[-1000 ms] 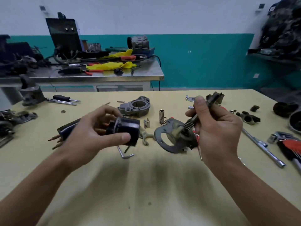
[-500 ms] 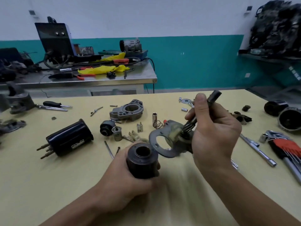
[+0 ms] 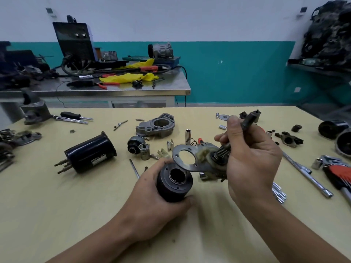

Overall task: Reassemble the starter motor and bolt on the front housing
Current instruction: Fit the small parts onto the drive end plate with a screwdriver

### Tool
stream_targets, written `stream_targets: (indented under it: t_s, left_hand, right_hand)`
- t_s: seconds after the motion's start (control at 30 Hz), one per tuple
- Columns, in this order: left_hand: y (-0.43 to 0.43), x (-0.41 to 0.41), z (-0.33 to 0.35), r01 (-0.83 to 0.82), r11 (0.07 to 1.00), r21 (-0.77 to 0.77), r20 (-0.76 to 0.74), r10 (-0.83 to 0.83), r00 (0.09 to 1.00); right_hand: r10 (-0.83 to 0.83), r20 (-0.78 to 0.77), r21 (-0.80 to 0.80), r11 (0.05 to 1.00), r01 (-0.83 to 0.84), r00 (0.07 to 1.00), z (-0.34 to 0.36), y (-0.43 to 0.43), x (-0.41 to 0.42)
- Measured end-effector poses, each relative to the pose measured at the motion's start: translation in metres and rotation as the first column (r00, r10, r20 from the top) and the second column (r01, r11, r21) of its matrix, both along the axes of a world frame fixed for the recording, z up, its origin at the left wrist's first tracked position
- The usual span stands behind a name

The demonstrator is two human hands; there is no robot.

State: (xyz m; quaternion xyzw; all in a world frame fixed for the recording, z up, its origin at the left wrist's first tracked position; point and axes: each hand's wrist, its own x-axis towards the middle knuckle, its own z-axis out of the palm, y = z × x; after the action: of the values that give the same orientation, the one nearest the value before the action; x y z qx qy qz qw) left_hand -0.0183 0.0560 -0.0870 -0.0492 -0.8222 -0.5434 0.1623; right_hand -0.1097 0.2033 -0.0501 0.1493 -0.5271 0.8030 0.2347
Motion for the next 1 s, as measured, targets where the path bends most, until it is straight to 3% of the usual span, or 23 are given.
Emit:
stream_targets:
  t_s: [0.2,0.47,0.73,1.0]
  left_hand:
    - [-0.001,-0.001,-0.002,-0.049,0.999,-0.012,-0.034,0.049,0.998]
    - [-0.001,-0.003,-0.006,-0.106,0.994,0.021,-0.083,0.107,0.991]
    - [0.000,-0.003,-0.006,-0.064,0.996,0.058,-0.100,0.069,0.993]
    - [-0.011,-0.001,-0.001,-0.103,0.987,-0.120,-0.108,0.090,0.990]
  right_hand:
    - [0.019,0.074,-0.037,0.999,-0.016,0.997,0.001,-0.001,0.003]
    - [0.075,0.160,0.041,0.996,-0.083,0.984,-0.006,-0.009,0.020]
    - [0.084,0.231,0.019,0.996,-0.091,0.969,-0.005,-0.009,0.024]
    - [0.142,0.315,-0.052,0.990,-0.132,0.938,-0.009,-0.010,0.023]
